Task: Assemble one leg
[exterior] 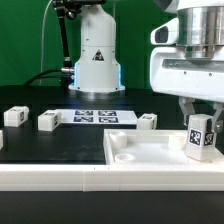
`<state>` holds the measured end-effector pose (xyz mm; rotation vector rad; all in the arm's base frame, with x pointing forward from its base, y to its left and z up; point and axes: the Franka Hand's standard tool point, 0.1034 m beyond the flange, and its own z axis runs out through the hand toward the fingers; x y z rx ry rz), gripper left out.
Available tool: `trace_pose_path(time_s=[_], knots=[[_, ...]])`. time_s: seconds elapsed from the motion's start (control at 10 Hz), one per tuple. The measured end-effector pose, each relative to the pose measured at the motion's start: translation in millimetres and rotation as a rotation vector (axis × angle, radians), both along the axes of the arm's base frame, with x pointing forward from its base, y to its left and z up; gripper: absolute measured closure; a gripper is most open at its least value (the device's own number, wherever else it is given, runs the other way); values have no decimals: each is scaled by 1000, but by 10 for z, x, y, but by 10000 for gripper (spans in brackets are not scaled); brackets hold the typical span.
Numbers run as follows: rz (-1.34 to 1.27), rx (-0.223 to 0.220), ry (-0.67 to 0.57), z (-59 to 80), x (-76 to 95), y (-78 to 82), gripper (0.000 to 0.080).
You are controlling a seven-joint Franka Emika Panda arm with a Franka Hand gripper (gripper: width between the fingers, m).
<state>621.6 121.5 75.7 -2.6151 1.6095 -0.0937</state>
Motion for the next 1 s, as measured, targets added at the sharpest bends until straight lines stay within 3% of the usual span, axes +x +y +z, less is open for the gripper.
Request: trace_pose_path(time_s=[0.4,0.5,0.6,0.7,0.8,1.0], knots=[[-157,35,7,-1,10,-31,509],[-178,41,7,0,11,-12,434],[-162,39,6,0,10,-10,298],[-127,36,4,0,11,-11,298],[-90,33,2,3,15,-19,174],[75,16,-3,-1,19,-55,152]])
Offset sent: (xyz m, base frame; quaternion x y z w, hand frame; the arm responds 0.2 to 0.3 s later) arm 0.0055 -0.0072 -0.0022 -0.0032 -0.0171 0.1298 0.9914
